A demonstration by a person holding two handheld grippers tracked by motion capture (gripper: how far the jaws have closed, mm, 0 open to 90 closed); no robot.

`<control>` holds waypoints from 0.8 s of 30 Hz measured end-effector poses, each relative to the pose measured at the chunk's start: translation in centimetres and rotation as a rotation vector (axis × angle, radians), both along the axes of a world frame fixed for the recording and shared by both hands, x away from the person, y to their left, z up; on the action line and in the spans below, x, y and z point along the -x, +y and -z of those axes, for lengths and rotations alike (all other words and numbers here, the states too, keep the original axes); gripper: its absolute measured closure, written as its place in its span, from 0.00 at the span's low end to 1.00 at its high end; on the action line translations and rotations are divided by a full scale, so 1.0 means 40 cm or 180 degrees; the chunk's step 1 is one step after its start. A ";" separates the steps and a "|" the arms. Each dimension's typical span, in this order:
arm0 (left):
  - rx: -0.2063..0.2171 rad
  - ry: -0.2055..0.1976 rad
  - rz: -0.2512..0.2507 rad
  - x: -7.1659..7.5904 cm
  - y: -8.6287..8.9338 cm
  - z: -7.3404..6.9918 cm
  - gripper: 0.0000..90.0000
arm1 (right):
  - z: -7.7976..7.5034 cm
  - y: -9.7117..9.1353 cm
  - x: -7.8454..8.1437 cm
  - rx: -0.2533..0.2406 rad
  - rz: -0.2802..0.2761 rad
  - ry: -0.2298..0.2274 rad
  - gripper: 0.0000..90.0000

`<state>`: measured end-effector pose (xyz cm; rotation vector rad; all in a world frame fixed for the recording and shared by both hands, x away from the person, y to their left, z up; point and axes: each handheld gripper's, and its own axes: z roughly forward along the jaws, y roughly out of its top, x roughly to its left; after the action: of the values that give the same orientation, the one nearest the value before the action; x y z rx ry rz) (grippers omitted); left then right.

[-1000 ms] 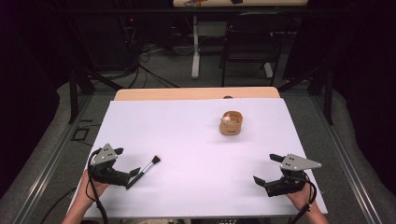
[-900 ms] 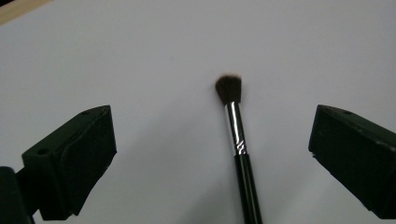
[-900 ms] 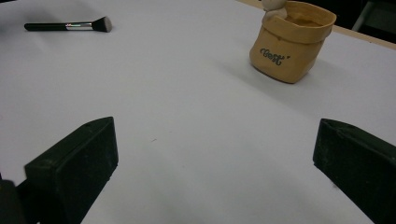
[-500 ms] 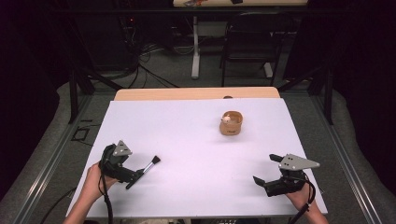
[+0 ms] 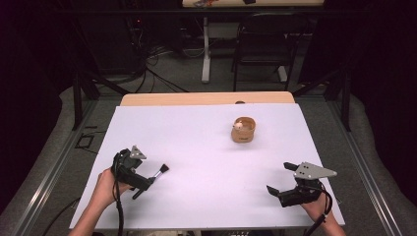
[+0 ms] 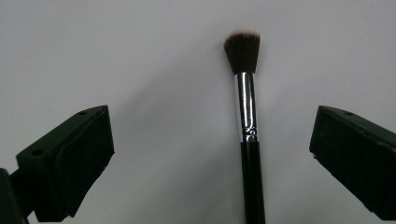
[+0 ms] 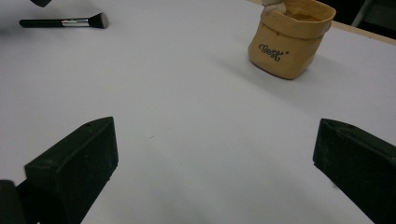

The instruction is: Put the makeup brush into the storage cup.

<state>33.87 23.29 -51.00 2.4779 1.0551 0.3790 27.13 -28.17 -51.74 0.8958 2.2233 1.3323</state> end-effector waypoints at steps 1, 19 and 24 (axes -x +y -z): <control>0.0000 0.0024 0.0014 -0.001 -0.001 0.001 0.00 | 0.000 0.000 0.000 0.0001 0.0002 0.0005 0.00; -0.0056 0.0470 0.0075 -0.004 -0.003 0.026 0.39 | 0.001 -0.002 0.001 0.0029 0.0001 -0.0008 0.00; -0.0066 0.0539 0.0124 -0.003 -0.003 0.031 0.52 | 0.001 -0.002 0.002 0.0049 -0.0001 -0.0017 0.00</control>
<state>33.99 23.16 -52.24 2.5817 1.0707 0.1712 27.05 -28.26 -51.80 0.8856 2.2268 1.3146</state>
